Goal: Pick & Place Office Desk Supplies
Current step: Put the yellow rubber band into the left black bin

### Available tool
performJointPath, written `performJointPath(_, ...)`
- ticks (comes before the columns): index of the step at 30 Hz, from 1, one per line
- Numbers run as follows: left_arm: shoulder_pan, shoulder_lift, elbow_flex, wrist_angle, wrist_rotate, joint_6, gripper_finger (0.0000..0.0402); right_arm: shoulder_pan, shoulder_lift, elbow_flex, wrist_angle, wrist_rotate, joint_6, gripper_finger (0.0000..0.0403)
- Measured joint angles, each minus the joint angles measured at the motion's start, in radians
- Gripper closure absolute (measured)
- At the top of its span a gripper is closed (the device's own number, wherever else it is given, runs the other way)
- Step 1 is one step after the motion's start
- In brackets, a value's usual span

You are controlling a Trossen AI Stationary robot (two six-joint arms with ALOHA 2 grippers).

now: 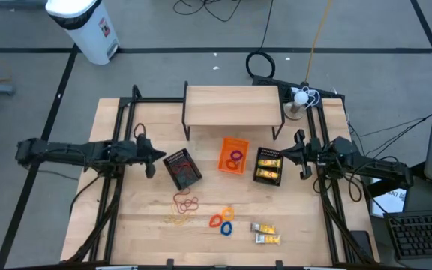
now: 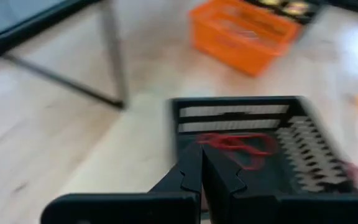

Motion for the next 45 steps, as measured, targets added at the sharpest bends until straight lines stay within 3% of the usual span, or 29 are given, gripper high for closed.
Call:
performJointPath(7,-0.281,0.292,0.264,-0.174,-0.061,-0.148,0.0399,0.000,0.000,0.000,0.000,0.000,0.018,0.0401)
performJointPath(13,-0.473,0.565,0.406,-0.324,-0.038,-0.320,0.0383,0.000,0.000,0.000,0.000,0.000,0.058,0.0402)
performJointPath(22,-0.674,0.822,0.427,-0.179,0.098,-0.458,0.0288,0.000,0.000,-0.001,0.000,0.000,0.063,0.0399)
performJointPath(31,-0.690,0.937,0.427,-0.060,0.128,-0.462,0.0207,0.000,0.000,-0.001,0.000,0.000,0.065,0.0399)
performJointPath(45,-0.620,1.055,0.431,0.025,0.180,-0.355,0.0202,0.000,0.000,-0.001,0.008,0.000,0.066,0.0399)
